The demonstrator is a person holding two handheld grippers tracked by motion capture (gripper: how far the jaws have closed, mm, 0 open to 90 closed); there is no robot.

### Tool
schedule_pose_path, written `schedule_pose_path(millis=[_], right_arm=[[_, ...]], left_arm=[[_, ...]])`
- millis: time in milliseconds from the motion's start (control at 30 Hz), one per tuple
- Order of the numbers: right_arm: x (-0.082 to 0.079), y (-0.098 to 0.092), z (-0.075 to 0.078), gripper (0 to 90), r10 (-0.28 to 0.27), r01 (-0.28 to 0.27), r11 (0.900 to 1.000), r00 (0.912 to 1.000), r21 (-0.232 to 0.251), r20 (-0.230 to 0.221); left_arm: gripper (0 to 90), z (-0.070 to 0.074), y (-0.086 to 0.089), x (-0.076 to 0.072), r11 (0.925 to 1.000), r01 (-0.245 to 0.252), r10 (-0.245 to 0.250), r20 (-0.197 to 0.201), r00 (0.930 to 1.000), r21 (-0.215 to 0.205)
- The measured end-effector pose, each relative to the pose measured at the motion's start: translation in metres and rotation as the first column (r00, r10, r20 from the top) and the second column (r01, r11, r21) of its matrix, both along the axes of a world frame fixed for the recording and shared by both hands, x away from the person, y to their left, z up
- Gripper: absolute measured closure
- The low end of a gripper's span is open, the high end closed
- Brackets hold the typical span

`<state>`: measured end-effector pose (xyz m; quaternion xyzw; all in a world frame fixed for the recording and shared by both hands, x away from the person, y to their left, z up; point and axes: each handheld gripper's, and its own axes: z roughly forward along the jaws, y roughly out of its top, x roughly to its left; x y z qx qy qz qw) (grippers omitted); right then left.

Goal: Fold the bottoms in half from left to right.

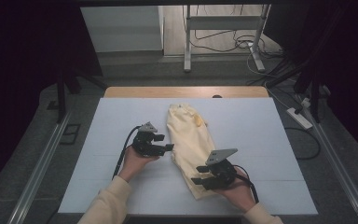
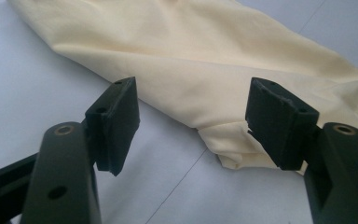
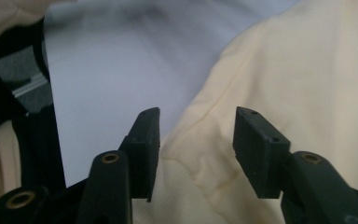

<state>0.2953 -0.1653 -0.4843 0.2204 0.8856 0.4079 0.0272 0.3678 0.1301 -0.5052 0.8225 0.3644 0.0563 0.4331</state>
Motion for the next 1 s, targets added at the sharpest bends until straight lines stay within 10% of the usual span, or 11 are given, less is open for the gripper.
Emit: schedule_pose_path(millis=[533, 1000], right_arm=[[0.028, -0.04, -0.001, 43.0, -0.208, 0.208, 0.978, 0.9779, -0.01, 0.026], [0.048, -0.045, -0.018, 37.1, -0.272, 0.271, 0.959, 0.9624, -0.081, -0.002]], left_arm=[[34.1, 0.0, -0.001, 0.0, 1.0, 0.003, -0.003, -0.003, 1.0, 0.005], [33.8, -0.001, -0.001, 0.0, 1.0, 0.002, -0.002, -0.008, 1.0, 0.004]])
